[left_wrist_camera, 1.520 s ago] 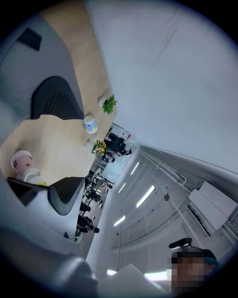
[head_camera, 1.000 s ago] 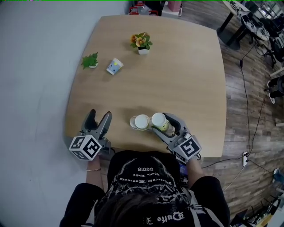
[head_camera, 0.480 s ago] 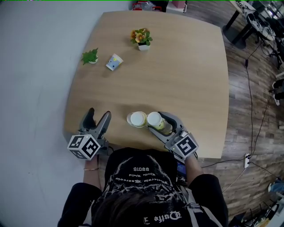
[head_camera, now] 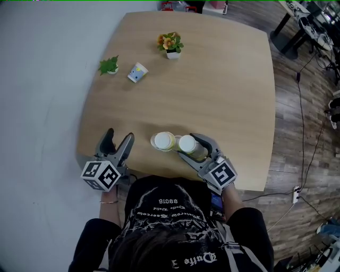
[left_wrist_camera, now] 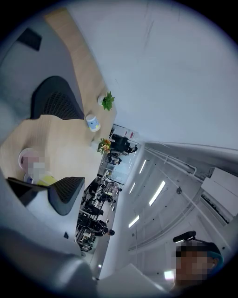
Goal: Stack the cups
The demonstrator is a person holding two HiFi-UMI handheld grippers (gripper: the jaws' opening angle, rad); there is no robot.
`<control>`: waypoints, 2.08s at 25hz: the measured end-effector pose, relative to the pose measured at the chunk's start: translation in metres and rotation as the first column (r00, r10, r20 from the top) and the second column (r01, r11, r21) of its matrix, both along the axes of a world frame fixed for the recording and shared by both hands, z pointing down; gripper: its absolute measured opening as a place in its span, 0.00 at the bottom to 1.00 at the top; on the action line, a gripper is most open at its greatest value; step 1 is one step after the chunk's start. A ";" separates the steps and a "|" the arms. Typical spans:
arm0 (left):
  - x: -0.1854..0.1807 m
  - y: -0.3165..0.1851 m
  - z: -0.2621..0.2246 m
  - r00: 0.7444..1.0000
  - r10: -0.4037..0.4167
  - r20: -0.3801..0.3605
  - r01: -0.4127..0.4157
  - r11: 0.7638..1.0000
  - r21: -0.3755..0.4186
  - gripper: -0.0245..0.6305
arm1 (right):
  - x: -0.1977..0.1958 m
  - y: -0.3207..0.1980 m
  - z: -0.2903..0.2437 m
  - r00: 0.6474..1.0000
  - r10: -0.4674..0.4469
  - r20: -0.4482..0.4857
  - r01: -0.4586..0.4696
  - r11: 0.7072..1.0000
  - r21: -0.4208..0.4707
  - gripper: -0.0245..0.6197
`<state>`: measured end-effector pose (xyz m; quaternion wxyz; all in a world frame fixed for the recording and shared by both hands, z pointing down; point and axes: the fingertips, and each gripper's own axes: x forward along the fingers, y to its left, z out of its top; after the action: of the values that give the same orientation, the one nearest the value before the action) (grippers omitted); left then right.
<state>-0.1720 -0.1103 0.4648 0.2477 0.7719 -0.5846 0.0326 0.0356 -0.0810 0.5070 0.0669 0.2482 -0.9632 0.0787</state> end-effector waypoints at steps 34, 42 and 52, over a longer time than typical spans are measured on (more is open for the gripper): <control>-0.051 -0.227 0.121 0.966 0.158 0.206 -0.118 0.974 -0.193 0.64 | 0.127 0.010 -0.117 0.766 0.642 0.038 -0.640 0.766 -0.056 0.70; -0.056 -0.267 0.157 0.921 0.286 0.264 -0.227 0.946 -0.232 0.64 | 0.130 0.024 -0.101 0.667 0.745 -0.026 -0.744 0.662 -0.091 0.69; -0.043 -0.273 0.182 0.882 0.382 0.276 -0.289 0.901 -0.325 0.64 | 0.112 0.034 -0.068 0.643 0.760 -0.095 -0.764 0.626 -0.157 0.69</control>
<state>-0.2145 -0.3832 0.6472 0.2401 0.8035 -0.4636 0.2859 0.1473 -0.0470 0.4386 0.0591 0.6255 -0.7556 0.1853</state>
